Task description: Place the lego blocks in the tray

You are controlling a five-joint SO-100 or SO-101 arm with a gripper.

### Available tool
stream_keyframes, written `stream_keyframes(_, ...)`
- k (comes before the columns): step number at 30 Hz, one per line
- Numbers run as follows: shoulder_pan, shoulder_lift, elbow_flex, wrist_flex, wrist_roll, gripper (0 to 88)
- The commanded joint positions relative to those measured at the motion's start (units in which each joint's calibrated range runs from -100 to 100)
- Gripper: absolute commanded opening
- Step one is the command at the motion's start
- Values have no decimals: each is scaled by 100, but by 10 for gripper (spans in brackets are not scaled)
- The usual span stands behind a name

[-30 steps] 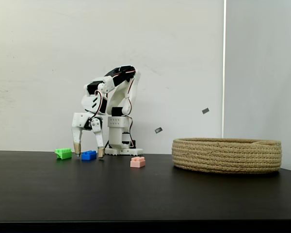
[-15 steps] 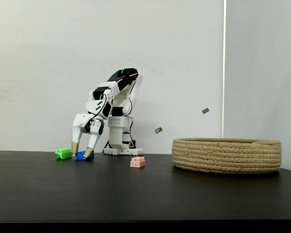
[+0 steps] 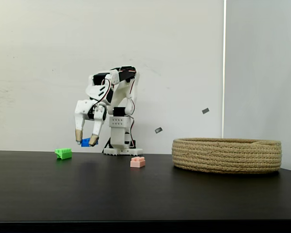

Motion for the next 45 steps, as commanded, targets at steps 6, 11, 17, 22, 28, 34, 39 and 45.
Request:
stream_keyframes(6,-1074,-102,-2424,930,-498,0)
stream_keyframes(11,-1948,397,-3437,863,-845,0)
stream_keyframes(17,-3177,1231,-4595,563,-1099,0)
stream_keyframes(22,-4067,1962,-5352,238,-1284,0)
stream_keyframes(28,-4809,2624,-5881,38,-1538,0)
stream_keyframes(34,-5106,3028,-5881,-453,-1553,166)
stream_keyframes(39,-5122,3097,-5826,-570,-1524,320)
stream_keyframes(45,-4891,2813,-5407,-570,-1485,333)
